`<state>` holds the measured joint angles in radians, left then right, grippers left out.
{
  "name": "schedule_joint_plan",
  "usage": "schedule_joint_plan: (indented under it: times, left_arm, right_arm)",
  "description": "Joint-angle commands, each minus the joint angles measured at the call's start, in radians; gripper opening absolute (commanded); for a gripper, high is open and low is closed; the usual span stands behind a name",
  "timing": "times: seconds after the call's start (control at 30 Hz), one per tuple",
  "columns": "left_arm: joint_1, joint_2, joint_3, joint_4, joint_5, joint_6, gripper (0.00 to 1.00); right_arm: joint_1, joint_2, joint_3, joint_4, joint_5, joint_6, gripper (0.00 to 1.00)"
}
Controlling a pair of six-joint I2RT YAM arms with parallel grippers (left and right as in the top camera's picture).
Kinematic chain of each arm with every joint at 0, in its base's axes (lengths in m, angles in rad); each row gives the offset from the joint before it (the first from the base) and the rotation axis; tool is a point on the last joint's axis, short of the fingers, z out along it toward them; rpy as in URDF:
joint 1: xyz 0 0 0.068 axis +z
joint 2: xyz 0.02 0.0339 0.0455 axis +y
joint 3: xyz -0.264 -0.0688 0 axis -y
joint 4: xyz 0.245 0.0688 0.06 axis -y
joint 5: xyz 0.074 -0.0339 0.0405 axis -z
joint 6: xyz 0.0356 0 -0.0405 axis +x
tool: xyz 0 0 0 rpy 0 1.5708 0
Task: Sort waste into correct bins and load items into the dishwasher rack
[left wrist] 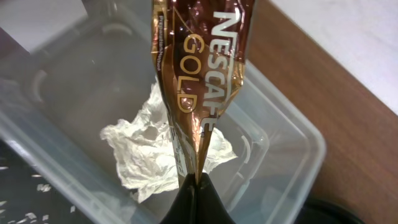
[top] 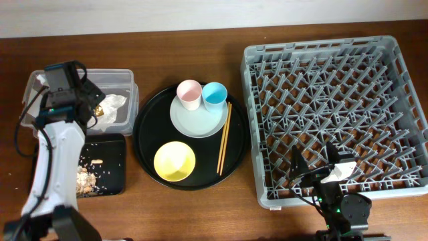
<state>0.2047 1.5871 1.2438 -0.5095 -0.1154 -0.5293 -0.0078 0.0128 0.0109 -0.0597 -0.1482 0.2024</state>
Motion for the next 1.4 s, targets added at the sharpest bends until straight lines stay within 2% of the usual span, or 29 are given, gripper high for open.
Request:
schedule_joint_plan:
  times: [0.0,0.07,0.1,0.17,0.33,0.47,0.6,0.73,0.93,0.97,1.0,1.03,1.17,1.37]
  left_arm:
    - [0.05,0.064,0.008,0.021,0.129,-0.027,0.15]
    - [0.062,0.067,0.008,0.027,0.149,-0.027,0.48]
    - [0.068,0.063,0.009,0.029,0.164,-0.026,0.59]
    - [0.077,0.045,0.012,0.031,0.214,-0.023,0.67]
    - [0.079,-0.087,0.014,-0.002,0.425,-0.015,0.69]
    - [0.032,-0.188,0.014,-0.139,0.57,0.031,0.69]
    - [-0.068,-0.242,0.014,-0.334,0.571,0.12,0.69]
    - [-0.161,-0.241,0.014,-0.446,0.527,0.128,0.71]
    - [-0.23,-0.241,0.014,-0.394,0.485,0.127,0.73]
    - [-0.227,-0.242,0.014,-0.372,0.484,0.127,0.77]
    - [-0.217,-0.243,0.014,-0.343,0.478,0.127,0.95]
    - [-0.206,-0.243,0.014,-0.33,0.461,0.127,0.99]
    - [-0.161,-0.243,0.014,-0.33,0.408,0.127,0.99]
    - [-0.156,-0.243,0.014,-0.33,0.406,0.127,0.99]
  right_arm:
    - [-0.006,-0.006,-0.005,-0.004,-0.006,-0.003,0.99]
    - [-0.006,-0.006,-0.005,-0.005,-0.006,-0.003,0.98]
    - [-0.006,-0.006,-0.005,-0.005,-0.006,-0.003,0.98]
    - [-0.006,-0.006,-0.005,-0.004,-0.006,-0.003,0.98]
    - [-0.006,-0.006,-0.005,-0.004,-0.006,-0.003,0.98]
    - [-0.006,-0.006,-0.005,-0.005,-0.006,-0.003,0.98]
    - [-0.006,-0.006,-0.005,-0.005,-0.006,-0.003,0.98]
    - [-0.006,-0.006,-0.005,-0.004,-0.006,-0.003,0.98]
    - [-0.006,-0.006,-0.005,-0.005,-0.006,-0.003,0.98]
    - [-0.006,-0.006,-0.005,-0.004,-0.006,-0.003,0.98]
    - [-0.006,-0.006,-0.005,-0.005,-0.006,-0.003,0.98]
    - [-0.006,-0.006,-0.005,-0.004,-0.006,-0.003,0.98]
    - [-0.006,-0.006,-0.005,-0.004,-0.006,-0.003,0.98]
    - [-0.006,-0.006,-0.005,-0.003,-0.007,-0.002,0.98]
